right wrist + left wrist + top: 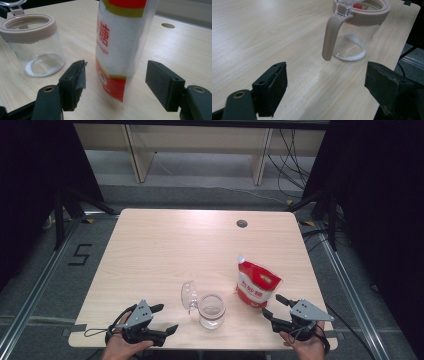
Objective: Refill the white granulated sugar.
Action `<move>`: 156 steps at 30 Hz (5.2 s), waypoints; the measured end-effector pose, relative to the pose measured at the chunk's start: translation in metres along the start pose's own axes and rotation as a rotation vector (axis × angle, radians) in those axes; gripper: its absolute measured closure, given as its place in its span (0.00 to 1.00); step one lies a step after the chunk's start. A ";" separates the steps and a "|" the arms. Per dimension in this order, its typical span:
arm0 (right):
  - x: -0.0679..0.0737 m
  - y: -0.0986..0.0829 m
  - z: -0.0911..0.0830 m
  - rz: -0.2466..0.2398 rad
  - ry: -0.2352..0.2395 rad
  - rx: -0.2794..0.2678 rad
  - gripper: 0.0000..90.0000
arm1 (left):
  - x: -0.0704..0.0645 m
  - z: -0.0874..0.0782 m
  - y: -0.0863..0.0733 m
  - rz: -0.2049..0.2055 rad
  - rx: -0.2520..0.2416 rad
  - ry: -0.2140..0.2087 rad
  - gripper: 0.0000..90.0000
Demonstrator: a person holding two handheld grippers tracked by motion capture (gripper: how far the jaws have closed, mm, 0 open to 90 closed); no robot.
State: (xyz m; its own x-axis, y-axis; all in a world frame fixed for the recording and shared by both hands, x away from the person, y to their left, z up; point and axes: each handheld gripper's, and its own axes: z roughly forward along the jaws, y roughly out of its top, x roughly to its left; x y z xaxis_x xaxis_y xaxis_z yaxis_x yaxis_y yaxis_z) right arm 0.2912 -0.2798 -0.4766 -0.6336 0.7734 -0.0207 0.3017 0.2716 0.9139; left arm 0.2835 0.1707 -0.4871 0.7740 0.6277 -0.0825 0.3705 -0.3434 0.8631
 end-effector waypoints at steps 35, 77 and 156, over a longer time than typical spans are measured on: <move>-0.014 0.001 0.050 -0.020 0.033 -0.030 0.21 | 0.001 0.001 -0.001 -0.021 -0.005 -0.001 0.19; -0.016 0.000 0.073 -0.033 0.105 -0.146 0.38 | 0.002 0.001 -0.001 0.000 0.004 -0.013 0.19; 0.018 0.023 0.052 -0.547 -0.128 -0.084 0.51 | 0.001 0.001 -0.002 0.007 0.018 0.008 0.19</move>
State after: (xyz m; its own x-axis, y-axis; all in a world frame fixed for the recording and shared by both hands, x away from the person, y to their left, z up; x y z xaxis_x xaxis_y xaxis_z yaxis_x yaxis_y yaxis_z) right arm 0.3240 -0.2300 -0.4766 -0.5887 0.5972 -0.5447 -0.1074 0.6102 0.7850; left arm 0.2838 0.1711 -0.4893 0.7727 0.6306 -0.0722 0.3741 -0.3606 0.8544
